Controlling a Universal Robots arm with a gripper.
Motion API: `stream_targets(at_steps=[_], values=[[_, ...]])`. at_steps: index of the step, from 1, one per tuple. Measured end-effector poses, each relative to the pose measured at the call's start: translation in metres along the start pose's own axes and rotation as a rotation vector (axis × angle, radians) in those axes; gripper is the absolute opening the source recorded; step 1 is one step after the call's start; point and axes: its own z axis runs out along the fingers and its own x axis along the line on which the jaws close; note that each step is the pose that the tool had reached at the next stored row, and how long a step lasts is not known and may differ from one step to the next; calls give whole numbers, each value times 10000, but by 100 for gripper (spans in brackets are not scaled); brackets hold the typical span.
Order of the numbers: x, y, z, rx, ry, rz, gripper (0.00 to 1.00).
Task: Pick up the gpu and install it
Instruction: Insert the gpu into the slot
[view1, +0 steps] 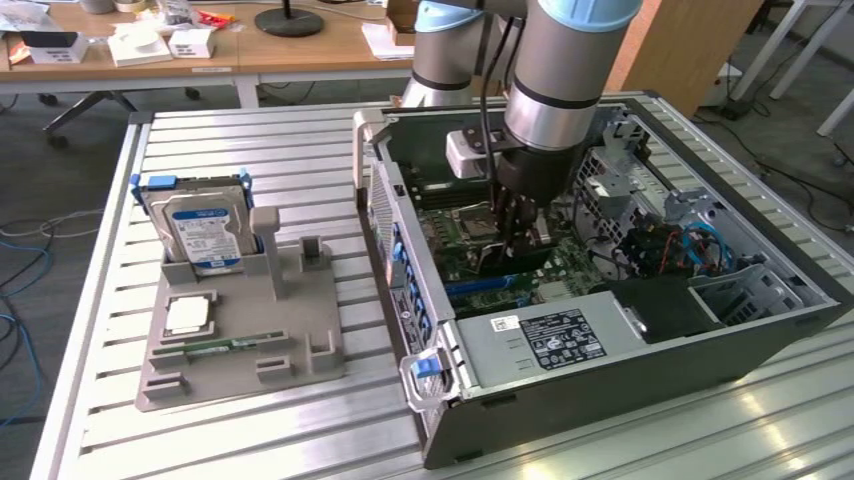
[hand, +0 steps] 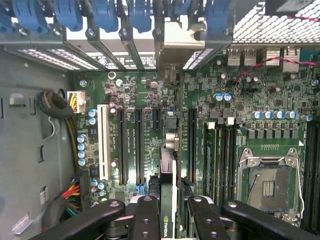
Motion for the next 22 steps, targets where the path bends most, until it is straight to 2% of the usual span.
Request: stream_targets(at_steps=[7, 22], values=[[-3, 35, 0, 1, -1, -1, 26], [-15, 49, 27, 0, 0, -2, 26]])
